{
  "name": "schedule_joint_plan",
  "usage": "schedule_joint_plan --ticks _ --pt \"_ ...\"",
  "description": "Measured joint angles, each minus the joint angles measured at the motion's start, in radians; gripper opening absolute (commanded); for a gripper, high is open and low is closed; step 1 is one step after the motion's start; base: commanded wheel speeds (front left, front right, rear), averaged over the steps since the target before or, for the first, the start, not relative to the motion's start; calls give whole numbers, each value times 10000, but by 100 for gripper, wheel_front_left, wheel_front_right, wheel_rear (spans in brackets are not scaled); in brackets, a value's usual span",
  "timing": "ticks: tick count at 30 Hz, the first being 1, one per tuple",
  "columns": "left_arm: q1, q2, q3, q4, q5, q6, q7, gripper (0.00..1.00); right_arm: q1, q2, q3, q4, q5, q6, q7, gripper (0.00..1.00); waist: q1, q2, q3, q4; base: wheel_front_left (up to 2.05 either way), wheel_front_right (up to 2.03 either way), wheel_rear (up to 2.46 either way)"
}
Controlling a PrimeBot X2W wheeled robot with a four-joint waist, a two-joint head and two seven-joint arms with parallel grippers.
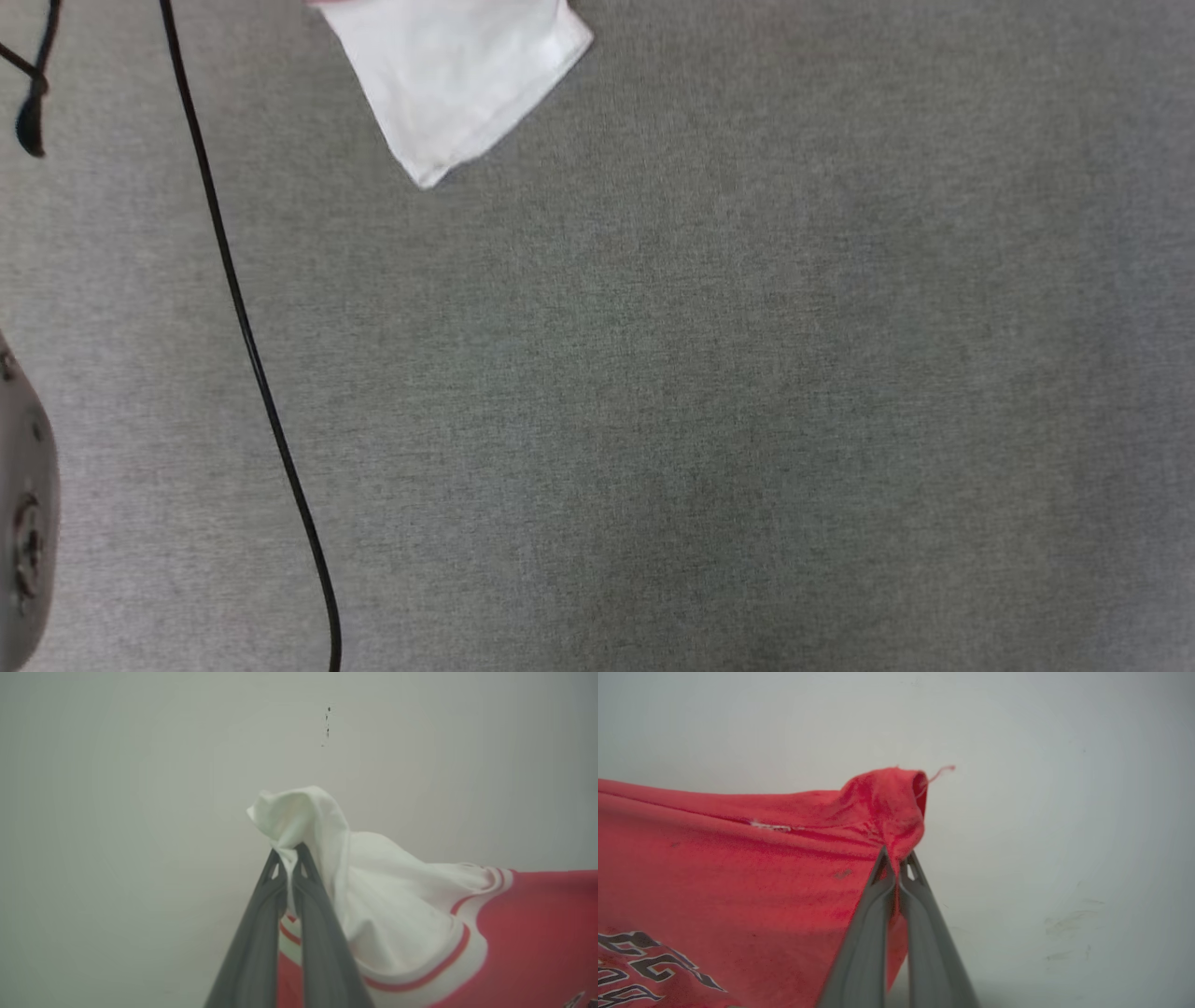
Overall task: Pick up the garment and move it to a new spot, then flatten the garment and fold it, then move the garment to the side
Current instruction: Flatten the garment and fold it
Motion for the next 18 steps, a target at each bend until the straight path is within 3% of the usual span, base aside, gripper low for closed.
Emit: schedule_joint_plan --ticks 9,18 --pt "-539 -44 -324 1331 -355 -105 -337 0 -356 161 370 963 75 -2 -614 0 1 0 1070 -17 0 0 0" --pt "880 -366 -1091 2334 -1684 -163 -658 0 685 309 1277 2042 717 -4 -1331 0 0 0 1193 181 0 0 0"
